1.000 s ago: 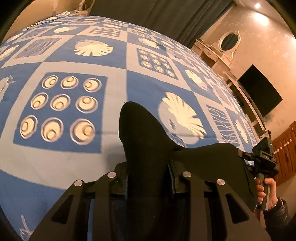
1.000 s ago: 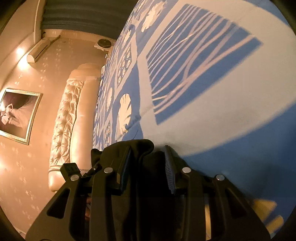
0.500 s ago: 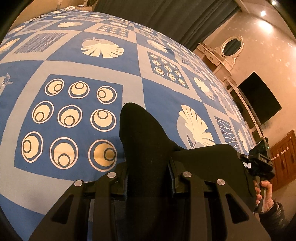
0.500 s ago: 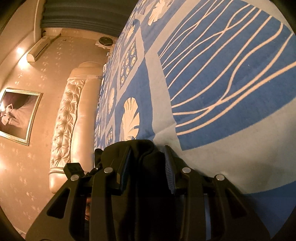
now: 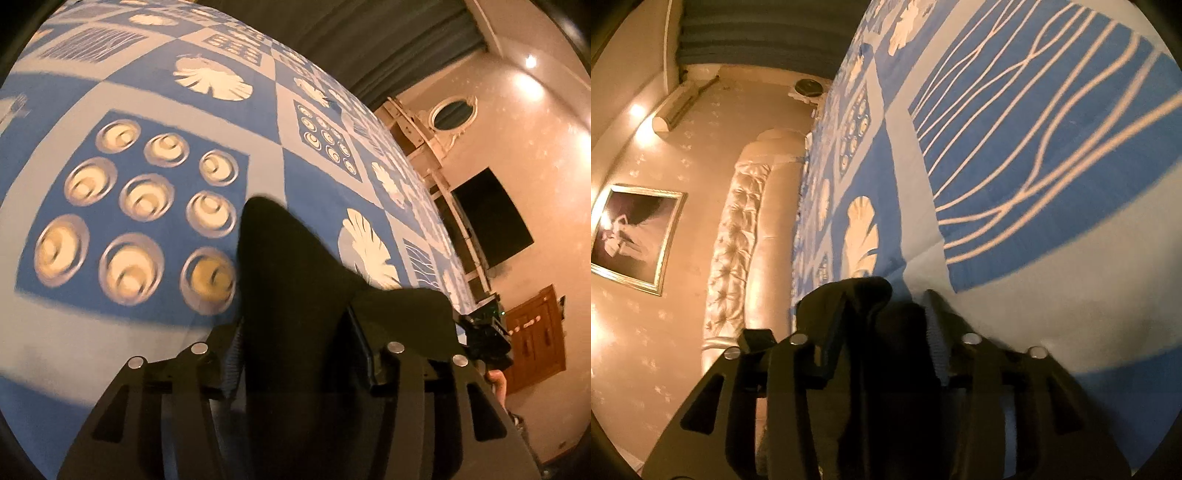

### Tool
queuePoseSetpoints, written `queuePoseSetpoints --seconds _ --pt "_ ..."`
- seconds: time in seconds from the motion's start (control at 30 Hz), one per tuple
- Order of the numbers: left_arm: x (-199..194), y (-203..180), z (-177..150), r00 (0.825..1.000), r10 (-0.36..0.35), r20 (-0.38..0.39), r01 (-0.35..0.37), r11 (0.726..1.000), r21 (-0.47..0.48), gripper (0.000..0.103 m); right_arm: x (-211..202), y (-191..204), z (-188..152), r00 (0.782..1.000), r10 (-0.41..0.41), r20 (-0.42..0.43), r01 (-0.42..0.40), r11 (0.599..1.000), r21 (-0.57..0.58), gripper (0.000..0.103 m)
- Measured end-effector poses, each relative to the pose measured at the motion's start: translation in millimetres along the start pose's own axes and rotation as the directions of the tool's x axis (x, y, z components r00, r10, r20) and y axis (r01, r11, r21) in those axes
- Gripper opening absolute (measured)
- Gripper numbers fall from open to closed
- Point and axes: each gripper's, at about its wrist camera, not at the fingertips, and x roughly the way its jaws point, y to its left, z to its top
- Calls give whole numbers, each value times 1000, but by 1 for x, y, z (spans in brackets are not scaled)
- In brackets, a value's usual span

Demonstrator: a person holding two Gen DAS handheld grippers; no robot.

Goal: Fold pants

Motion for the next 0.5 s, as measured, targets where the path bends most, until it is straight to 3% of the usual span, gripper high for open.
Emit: queuePoseSetpoints --seconds 0.1,0.27,0.43,0.5 --pt "-22 3 -29 1000 12 13 -12 1000 -4 57 -24 -2 -16 1000 -2 31 2 1000 -4 63" --pt "-59 11 -87 998 -21 55 26 994 -103 62 -54 -10 -58 1000 -15 25 15 1000 -7 67" --pt "-75 2 -121 996 -40 84 53 985 -161 66 -50 0 -98 999 -3 -41 2 999 -36 83" --pt "-72 -7 -125 997 -21 71 30 991 -128 70 -41 11 -109 998 -52 -43 48 995 -84 85"
